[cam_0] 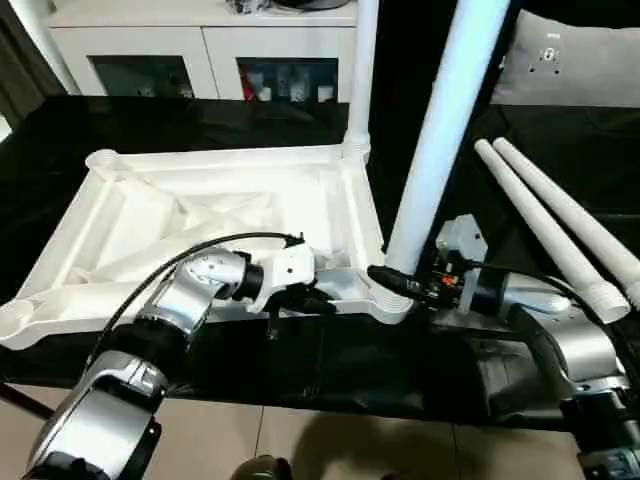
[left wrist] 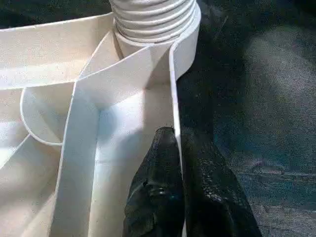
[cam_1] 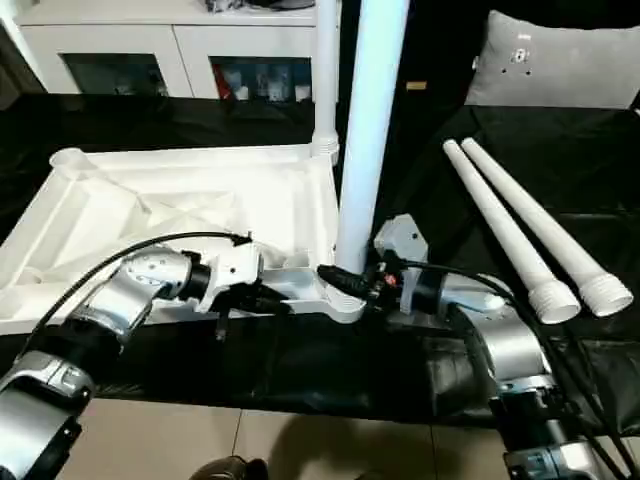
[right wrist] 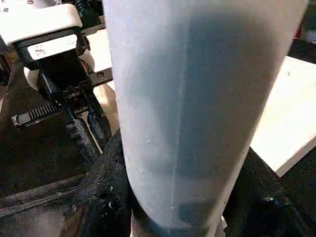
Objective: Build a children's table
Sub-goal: Insert table leg to table base
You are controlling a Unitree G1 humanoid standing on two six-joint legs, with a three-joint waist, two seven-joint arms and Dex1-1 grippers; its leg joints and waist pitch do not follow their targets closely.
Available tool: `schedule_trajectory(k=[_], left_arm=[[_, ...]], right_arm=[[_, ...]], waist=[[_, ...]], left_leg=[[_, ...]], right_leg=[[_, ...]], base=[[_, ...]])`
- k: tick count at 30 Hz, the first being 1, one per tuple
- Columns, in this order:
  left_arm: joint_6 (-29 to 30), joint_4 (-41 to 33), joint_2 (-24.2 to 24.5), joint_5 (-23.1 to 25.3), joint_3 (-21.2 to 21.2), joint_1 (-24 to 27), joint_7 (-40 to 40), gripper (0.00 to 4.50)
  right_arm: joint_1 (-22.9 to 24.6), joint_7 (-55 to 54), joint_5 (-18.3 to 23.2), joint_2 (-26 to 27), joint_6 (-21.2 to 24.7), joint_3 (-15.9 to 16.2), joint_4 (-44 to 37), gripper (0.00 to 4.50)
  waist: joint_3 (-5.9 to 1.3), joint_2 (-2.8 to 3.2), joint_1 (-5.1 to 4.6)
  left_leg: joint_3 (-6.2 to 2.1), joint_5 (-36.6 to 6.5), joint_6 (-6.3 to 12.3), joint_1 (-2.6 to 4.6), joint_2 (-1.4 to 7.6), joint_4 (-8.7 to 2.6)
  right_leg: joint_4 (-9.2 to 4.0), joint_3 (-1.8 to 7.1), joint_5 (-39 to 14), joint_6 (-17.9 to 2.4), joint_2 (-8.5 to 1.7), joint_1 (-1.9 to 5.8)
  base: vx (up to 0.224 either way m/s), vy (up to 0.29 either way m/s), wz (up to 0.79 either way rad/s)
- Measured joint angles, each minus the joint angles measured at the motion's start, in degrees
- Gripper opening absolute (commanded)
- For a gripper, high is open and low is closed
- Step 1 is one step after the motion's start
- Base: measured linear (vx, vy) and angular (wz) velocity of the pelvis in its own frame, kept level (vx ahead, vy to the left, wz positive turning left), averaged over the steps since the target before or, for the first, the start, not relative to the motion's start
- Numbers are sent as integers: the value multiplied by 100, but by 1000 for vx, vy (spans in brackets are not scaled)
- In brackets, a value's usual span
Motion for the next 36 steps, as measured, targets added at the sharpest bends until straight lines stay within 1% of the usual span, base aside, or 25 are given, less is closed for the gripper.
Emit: schedule_trajectory(k=[3,7,8,10,12,13,15,16,17,19,23,28,34,35,36], left_arm=[[149,-84,29,-2,46,41,126,0],[636,-509,45,45,160,247,506,0],[967,-789,36,43,225,385,661,0],[1668,-1573,-35,35,406,800,1010,0],[2351,-2359,-135,39,494,1181,1408,0],[2600,-2636,-208,40,508,1328,1572,0],[3086,-3102,-394,49,533,1535,1929,0],[3252,-3236,-485,74,546,1583,2082,0],[3404,-3342,-566,143,552,1598,2229,0],[3544,-3424,-601,183,553,1599,2337,0],[3759,-3620,-587,328,459,1601,2438,0],[4018,-3833,-526,397,331,1604,2575,0],[4029,-3835,-519,497,307,1603,2671,0],[4028,-3835,-514,501,295,1603,2703,0],[4029,-3835,-507,503,292,1603,2713,0]], right_arm=[[-28,-238,-68,139,14,-1,12,188],[-85,-717,-197,372,23,1,77,188],[-135,-887,-256,464,25,-5,123,188],[-272,-1242,-324,696,45,-30,274,188],[-463,-1544,-380,855,42,-39,489,188],[-555,-1634,-416,905,31,-42,591,188],[-758,-1845,-485,1017,24,-64,821,188],[-833,-1924,-494,1057,25,-83,913,188],[-904,-2011,-496,1102,25,-113,996,188],[-958,-2050,-505,1128,27,-115,1053,188],[-958,-2089,-535,1181,27,-136,1058,188],[-985,-2103,-556,1242,27,-110,1109,188],[-1157,-2106,-591,1311,-39,-141,1394,188],[-1184,-2106,-591,1326,-56,-144,1446,223],[-1199,-2106,-591,1336,-57,-147,1472,223]], waist=[[4,0,-18],[5,5,-102],[6,2,-146],[10,-5,-239],[17,-17,-347],[19,-20,-374],[24,-29,-397],[25,-31,-391],[26,-32,-360],[26,-33,-326],[27,-30,-323],[28,-28,-343],[27,-30,-390],[27,-30,-392],[27,-30,-395]], left_leg=[[2,4,-7,6,0,-17],[2,6,-10,9,-1,-25],[2,6,-11,9,-1,-27],[6,9,-15,10,0,-28],[9,9,-15,1,-1,-27],[10,9,-15,-3,-1,-28],[10,9,-16,-9,0,-34],[10,9,-16,-16,0,-40],[10,9,-16,-21,0,-51],[10,10,-16,-22,3,-62],[10,10,-17,-21,6,-66],[11,10,-18,-17,5,-64],[11,10,-18,-10,5,-64],[11,10,-18,-9,5,-63],[11,10,-18,-7,5,-61]], right_leg=[[0,-1,2,-4,0,-3],[-1,0,3,-5,0,-5],[-4,0,3,-5,0,-5],[-5,-1,6,-11,-6,-15],[-12,1,7,-11,-6,-34],[-15,1,9,-15,-7,-41],[-15,0,9,-15,-6,-57],[-15,-2,17,-28,-6,-64],[-15,-4,26,-44,-4,-73],[-15,-5,26,-44,1,-82],[-17,-4,26,-44,5,-84],[-19,-1,27,-45,5,-81],[-18,-1,21,-34,7,-79],[-18,-1,22,-35,6,-81],[-19,-1,21,-35,6,-81]], base=[[0,0,0],[0,0,0],[0,0,0],[0,0,0],[0,0,0],[0,0,0],[0,0,0],[0,0,0],[0,0,0],[0,0,0],[0,0,0],[0,0,0],[0,0,0],[0,0,0],[0,0,0]])
